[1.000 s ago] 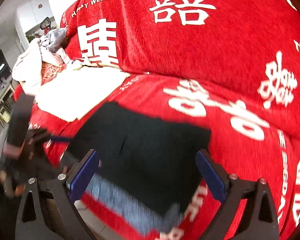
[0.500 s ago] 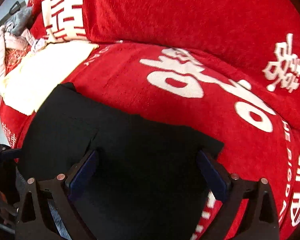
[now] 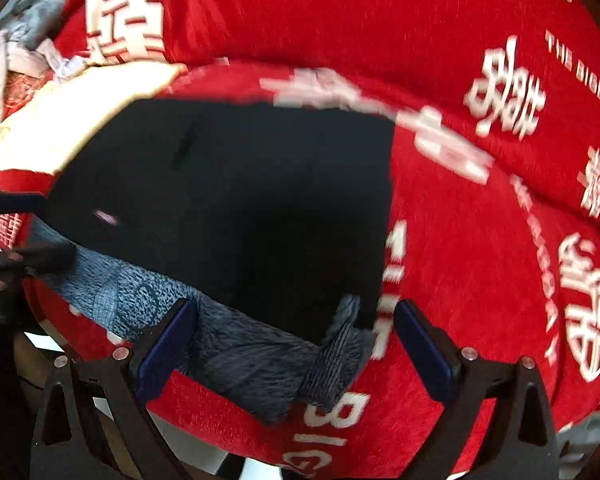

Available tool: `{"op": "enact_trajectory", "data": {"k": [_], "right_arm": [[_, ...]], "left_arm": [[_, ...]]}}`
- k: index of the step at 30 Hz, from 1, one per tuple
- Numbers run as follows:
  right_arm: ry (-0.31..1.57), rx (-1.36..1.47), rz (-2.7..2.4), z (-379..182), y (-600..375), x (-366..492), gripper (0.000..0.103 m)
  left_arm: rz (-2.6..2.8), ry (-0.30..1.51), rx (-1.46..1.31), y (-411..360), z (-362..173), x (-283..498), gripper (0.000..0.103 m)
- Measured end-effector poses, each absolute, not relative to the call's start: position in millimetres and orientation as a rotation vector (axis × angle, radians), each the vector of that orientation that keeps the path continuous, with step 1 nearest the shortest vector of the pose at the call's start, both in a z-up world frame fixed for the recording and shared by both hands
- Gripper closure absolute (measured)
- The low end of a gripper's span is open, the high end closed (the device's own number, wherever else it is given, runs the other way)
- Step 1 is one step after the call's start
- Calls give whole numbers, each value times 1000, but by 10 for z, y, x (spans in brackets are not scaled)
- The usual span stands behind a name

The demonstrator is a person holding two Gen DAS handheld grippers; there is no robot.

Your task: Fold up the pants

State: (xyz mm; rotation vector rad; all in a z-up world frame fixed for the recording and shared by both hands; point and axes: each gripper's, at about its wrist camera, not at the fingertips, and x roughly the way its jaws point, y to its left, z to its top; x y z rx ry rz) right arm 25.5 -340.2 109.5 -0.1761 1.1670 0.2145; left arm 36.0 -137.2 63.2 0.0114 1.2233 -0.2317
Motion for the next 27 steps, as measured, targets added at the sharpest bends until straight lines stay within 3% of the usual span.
{"op": "enact_trajectory", "data": {"k": [9, 14, 17, 21, 27], "right_arm": [[1127, 43, 233, 1372, -3745, 93, 3], [1068, 12, 192, 1545, -3687, 19, 3], [1055, -66, 178, 1433, -3469, -11, 3], [1204, -101, 178, 1001, -3340, 57, 2], [1113, 134, 239, 1294, -3877, 19, 2]], "left_arm": [[-244, 1200, -27, -1122, 751, 288, 1], [-174, 1208, -79, -946, 626, 283, 1], [-154, 1250, -53, -939, 463, 252, 1], [-196, 1236, -19, -1000, 521, 205, 1], [-236, 1198, -223, -575, 790, 437, 1]]}}
